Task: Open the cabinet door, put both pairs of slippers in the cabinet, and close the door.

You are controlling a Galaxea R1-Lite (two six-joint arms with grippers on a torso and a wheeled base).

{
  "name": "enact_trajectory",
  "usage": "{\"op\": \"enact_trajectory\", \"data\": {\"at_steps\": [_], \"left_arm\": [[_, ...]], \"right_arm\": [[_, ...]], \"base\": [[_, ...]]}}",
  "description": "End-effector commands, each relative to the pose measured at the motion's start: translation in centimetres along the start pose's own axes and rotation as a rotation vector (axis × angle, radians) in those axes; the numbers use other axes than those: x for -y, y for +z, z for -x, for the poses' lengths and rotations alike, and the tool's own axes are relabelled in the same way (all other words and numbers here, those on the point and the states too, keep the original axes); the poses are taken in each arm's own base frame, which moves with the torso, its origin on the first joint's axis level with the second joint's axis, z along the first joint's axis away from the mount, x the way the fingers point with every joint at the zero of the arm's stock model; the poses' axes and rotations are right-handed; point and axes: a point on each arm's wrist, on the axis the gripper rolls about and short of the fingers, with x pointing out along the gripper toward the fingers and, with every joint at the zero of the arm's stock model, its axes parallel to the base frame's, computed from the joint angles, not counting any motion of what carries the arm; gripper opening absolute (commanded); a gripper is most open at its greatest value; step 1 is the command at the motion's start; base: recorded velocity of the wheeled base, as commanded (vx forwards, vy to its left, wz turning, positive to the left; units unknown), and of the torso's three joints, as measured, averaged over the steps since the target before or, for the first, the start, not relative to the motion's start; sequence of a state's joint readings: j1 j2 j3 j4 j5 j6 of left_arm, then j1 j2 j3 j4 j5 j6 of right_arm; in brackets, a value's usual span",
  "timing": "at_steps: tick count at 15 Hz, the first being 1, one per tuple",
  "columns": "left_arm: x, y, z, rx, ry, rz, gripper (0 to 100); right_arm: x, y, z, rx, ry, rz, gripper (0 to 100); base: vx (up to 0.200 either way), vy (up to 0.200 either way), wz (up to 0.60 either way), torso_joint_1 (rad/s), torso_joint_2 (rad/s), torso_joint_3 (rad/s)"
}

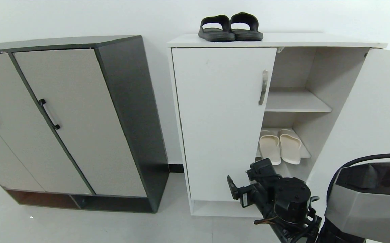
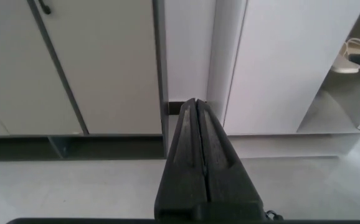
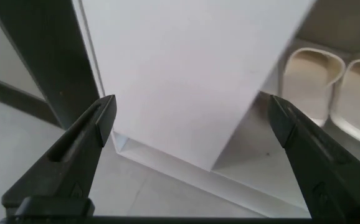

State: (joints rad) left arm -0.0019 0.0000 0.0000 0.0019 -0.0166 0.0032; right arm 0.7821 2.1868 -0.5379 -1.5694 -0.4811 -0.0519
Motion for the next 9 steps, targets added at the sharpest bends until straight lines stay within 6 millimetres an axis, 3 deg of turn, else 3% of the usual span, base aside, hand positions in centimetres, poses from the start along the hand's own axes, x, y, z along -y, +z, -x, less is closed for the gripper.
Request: {"op": "enact_trajectory", "data": {"at_steps": [1,9], "left_arm": [[0.00,0.00,0.00,0.000,0.000,0.000,0],[0.00,0.00,0.00,0.000,0.000,0.002,0]], "right_arm": [[-0.12,-0.09,0.01,-0.001,0.003,0.001,100],[-0.10,-0.02,0.14,-0.001,0.003,0.001,100]], "base": [[0.000,0.000,0.00,0.000,0.00,0.000],[0.000,0.000,0.00,0.000,0.00,0.000]]}}
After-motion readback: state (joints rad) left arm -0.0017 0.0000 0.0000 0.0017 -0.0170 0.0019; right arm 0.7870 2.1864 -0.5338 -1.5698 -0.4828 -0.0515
